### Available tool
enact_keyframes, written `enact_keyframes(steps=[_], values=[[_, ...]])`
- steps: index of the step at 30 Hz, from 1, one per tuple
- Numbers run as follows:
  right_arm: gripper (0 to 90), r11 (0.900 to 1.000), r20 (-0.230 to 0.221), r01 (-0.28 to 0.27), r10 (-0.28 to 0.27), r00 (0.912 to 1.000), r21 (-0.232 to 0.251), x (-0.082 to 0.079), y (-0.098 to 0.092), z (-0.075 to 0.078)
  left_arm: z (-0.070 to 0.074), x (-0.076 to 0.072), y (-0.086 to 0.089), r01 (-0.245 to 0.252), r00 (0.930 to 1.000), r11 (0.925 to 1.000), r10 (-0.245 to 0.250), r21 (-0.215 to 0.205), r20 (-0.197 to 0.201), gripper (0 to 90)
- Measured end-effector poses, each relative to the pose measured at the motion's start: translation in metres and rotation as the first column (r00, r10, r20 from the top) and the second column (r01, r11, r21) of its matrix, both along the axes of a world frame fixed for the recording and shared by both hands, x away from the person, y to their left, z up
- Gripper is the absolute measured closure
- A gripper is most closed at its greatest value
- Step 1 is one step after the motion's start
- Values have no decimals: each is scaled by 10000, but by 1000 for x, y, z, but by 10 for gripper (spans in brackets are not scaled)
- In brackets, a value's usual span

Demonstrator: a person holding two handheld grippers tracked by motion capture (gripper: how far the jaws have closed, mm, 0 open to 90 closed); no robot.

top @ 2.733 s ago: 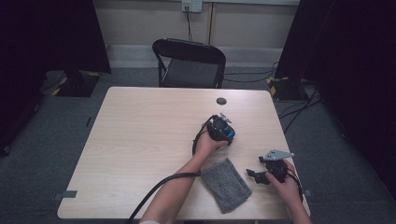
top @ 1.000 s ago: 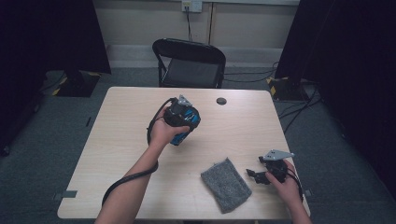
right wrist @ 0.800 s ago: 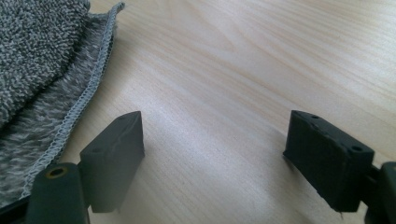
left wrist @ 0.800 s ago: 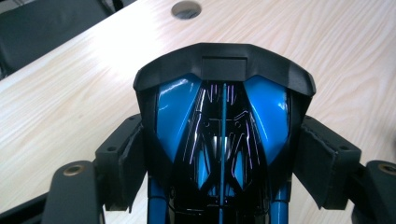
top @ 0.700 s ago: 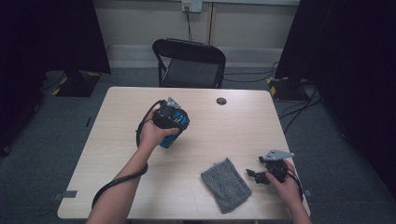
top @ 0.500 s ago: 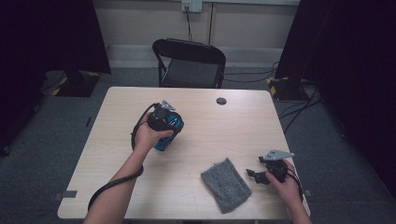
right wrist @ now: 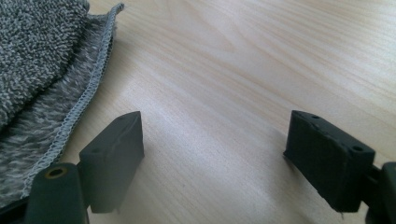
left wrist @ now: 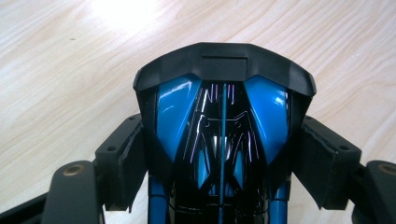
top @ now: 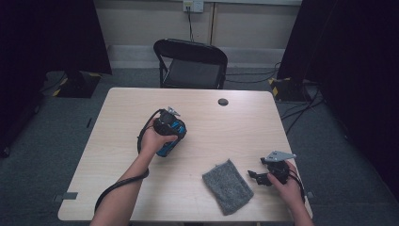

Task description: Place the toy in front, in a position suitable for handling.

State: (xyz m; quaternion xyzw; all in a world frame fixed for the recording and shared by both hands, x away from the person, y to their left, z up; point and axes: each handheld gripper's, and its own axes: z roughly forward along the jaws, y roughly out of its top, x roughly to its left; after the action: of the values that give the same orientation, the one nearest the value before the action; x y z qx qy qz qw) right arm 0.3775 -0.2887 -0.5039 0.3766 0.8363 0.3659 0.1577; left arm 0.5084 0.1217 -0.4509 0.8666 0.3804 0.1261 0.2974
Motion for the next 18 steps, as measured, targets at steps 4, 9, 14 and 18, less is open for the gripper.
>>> enact_keyframes(steps=[4,9,14,18], values=[[185,10000,3,-3,3,10000,-1,0,0,0,-9,2,-4,-5,10000,10000,5,56,-8,255],[185,10000,-1,1,-1,10000,-1,0,0,0,-20,2,-9,89,9999,9997,-86,237,-114,255],[185,10000,2,3,-3,10000,-2,0,0,0,-28,2,-12,-47,9999,9995,51,326,-122,254],[185,10000,3,2,-2,10000,-3,0,0,0,-31,3,-13,-63,9999,9995,67,302,-135,254]])
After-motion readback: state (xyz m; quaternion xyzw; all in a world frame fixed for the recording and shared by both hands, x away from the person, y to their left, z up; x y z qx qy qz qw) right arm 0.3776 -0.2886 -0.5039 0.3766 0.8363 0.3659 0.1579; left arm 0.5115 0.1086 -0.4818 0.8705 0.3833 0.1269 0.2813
